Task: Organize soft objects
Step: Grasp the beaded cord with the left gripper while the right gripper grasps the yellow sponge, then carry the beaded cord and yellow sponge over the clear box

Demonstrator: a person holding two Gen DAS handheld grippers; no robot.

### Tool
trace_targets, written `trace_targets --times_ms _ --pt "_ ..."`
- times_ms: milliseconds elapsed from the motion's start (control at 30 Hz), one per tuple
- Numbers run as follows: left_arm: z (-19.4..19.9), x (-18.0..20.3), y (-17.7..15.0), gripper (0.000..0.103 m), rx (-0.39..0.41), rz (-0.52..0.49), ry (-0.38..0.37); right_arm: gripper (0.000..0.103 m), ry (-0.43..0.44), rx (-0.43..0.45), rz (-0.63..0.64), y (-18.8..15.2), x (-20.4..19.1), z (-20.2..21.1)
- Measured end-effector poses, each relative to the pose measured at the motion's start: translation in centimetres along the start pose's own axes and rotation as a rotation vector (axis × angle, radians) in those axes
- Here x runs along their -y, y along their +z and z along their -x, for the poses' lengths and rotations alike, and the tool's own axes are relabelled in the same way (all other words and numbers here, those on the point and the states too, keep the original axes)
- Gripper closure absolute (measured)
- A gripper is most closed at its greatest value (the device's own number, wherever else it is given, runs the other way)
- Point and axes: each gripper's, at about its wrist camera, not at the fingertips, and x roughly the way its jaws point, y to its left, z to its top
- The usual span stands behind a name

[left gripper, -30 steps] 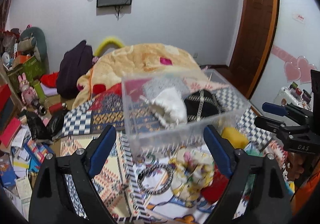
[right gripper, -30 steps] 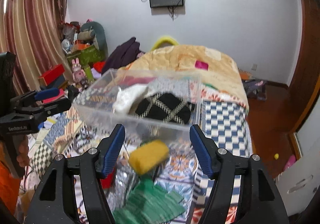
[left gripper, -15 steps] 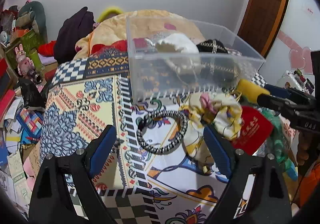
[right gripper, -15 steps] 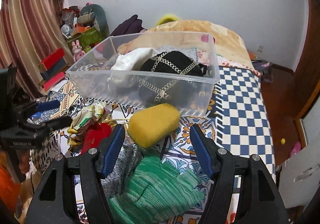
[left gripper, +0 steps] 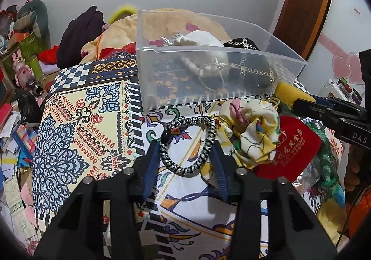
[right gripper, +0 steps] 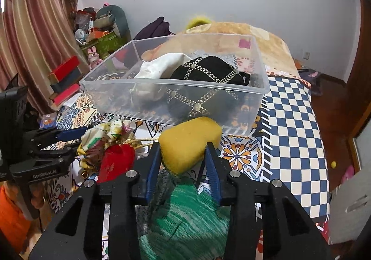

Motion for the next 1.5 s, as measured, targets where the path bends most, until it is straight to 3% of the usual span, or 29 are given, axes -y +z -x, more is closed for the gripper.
trace_targets --times_ms 67,367,733,1067,1300,1500 --pt "0.2 -0.4 0.0 0.069 0.005 0.003 -0.004 0.069 -0.001 0.009 0.003 0.1 0.0 0.3" --pt "2.4 -0.7 0.2 0.082 0.053 0.008 0.001 0.070 -0.014 0.070 0.010 0.6 -0.2 2.8" --pt "6.9 0.3 2.7 0.083 0.178 -0.015 -0.011 0.070 -0.018 0.179 0.031 2.7 -0.9 5.8" --pt "8.6 1.1 6.7 0.083 0.292 -0.009 -0.026 0.070 -0.004 0.244 0.068 5.2 -2.2 5.6" --pt "7.7 0.9 9.1 0.083 0.308 0.001 -0.012 0.070 0.003 0.250 0.082 6.8 -2.8 4.1" --pt "5.3 0.8 10.6 0.083 0.272 -0.002 0.015 0.070 0.004 0.211 0.080 7.8 -2.6 2.1"
